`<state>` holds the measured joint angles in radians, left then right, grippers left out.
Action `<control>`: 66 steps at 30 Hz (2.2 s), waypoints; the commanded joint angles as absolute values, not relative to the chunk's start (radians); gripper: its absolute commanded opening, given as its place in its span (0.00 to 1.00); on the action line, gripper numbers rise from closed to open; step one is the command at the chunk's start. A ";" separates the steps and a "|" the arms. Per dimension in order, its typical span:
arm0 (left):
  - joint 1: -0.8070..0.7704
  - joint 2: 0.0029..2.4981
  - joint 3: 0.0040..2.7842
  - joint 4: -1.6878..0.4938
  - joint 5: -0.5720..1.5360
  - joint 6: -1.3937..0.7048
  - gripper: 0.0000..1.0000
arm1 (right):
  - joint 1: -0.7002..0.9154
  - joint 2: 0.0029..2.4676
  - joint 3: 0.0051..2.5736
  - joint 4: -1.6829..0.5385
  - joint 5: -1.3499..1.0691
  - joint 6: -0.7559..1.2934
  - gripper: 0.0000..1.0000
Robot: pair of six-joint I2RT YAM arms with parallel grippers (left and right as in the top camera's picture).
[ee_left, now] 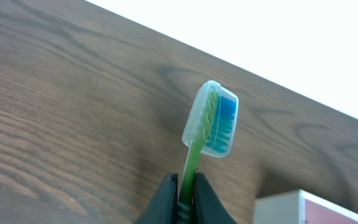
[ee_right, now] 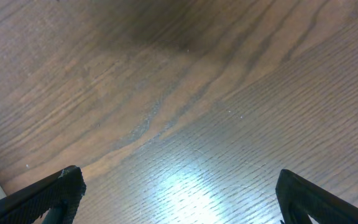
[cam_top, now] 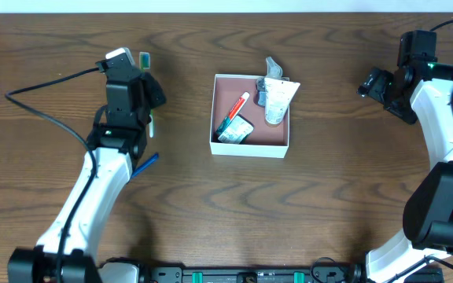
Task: Pack container
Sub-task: 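Carry the toothbrush into the box and release it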
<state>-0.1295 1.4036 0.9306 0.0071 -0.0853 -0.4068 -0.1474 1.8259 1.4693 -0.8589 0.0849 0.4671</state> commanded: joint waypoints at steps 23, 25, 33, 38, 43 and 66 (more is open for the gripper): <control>-0.523 1.571 0.937 0.222 0.015 -0.725 0.08 | -0.149 1.828 1.478 -0.859 0.089 0.482 0.99; -0.530 1.599 0.938 0.250 0.016 -0.739 0.14 | -0.150 1.828 1.478 -0.860 0.089 0.482 0.99; -0.520 1.597 0.939 0.314 0.015 -0.730 0.43 | -0.149 1.828 1.478 -0.859 0.089 0.482 0.99; -0.498 1.579 0.939 0.317 0.017 -0.714 0.43 | -0.149 1.828 1.478 -0.860 0.089 0.482 0.99; -0.480 1.524 0.939 0.268 0.036 -0.671 0.43 | -0.150 1.828 1.478 -0.859 0.089 0.482 0.99; -0.242 1.028 0.939 -0.760 -0.220 -0.508 0.81 | -0.150 1.828 1.478 -0.859 0.089 0.482 0.99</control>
<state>-0.2821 1.0206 0.9310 -0.7277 -0.0994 -0.5255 -0.1474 1.8259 1.4700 -0.8589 0.0822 0.4675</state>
